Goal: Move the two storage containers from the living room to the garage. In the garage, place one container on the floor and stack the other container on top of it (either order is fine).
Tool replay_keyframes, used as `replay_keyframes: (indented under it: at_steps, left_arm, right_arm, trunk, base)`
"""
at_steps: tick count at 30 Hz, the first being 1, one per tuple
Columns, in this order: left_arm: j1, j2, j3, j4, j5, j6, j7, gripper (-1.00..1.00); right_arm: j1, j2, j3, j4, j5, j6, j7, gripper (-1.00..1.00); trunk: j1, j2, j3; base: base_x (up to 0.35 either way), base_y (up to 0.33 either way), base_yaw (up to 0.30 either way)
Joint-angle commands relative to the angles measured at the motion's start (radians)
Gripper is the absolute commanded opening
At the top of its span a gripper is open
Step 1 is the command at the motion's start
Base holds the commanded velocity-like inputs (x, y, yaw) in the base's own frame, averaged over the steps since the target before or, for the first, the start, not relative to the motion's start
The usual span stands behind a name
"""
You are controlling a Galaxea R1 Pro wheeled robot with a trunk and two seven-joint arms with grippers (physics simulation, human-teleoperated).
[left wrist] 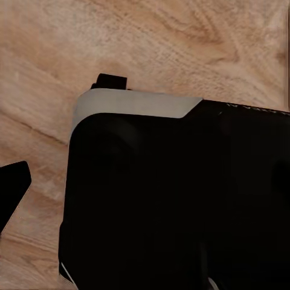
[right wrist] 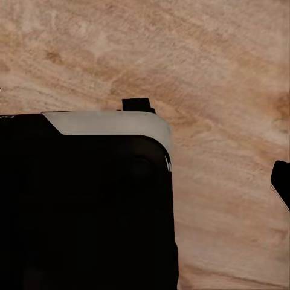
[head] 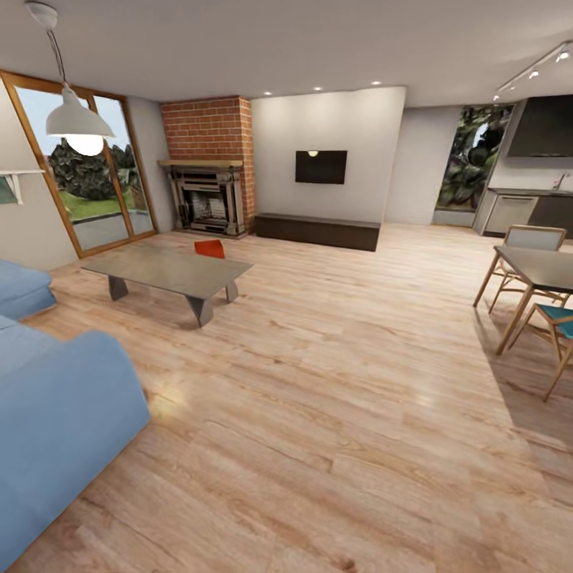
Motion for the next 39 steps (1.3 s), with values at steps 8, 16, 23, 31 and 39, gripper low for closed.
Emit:
replay_keyframes:
  at_steps: [8, 16, 23, 31, 39]
  left_arm:
    - [-0.001, 0.000, -0.001, 0.000, 0.008, -0.001, -0.001, 1.00]
    - [-0.001, -0.001, -0.001, 0.001, 0.008, -0.001, -0.001, 1.00]
    - [-0.001, -0.001, -0.001, 0.000, 0.008, -0.001, -0.001, 1.00]
    - [-0.001, -0.001, -0.001, 0.000, 0.008, -0.001, -0.001, 1.00]
    - [-0.001, 0.000, -0.001, 0.001, 0.008, -0.001, -0.001, 1.00]
  right_arm:
    - [-0.001, 0.001, 0.008, 0.003, -0.008, -0.005, -0.001, 1.00]
    - [-0.001, 0.001, 0.008, 0.003, -0.008, -0.007, -0.001, 1.00]
    - [-0.001, 0.001, 0.008, 0.003, -0.015, -0.008, -0.001, 1.00]
    - [-0.001, 0.001, 0.008, 0.003, -0.016, -0.008, -0.001, 1.00]
    - [-0.001, 0.001, 0.008, 0.003, -0.014, -0.006, -0.001, 1.00]
  trunk:
    - [0.001, -0.001, -0.001]
    - [0.001, -0.001, -0.001]
    - [0.001, -0.001, 0.002]
    - [0.001, -0.001, 0.008]
    - [0.001, -0.001, 0.009]
  base:
    - [0.323, 0.000, 0.000]
    - [0.323, 0.000, 0.000]
    - [0.323, 0.000, -0.138]
    - [0.323, 0.000, -0.209]
    - [0.323, 0.000, -0.037]
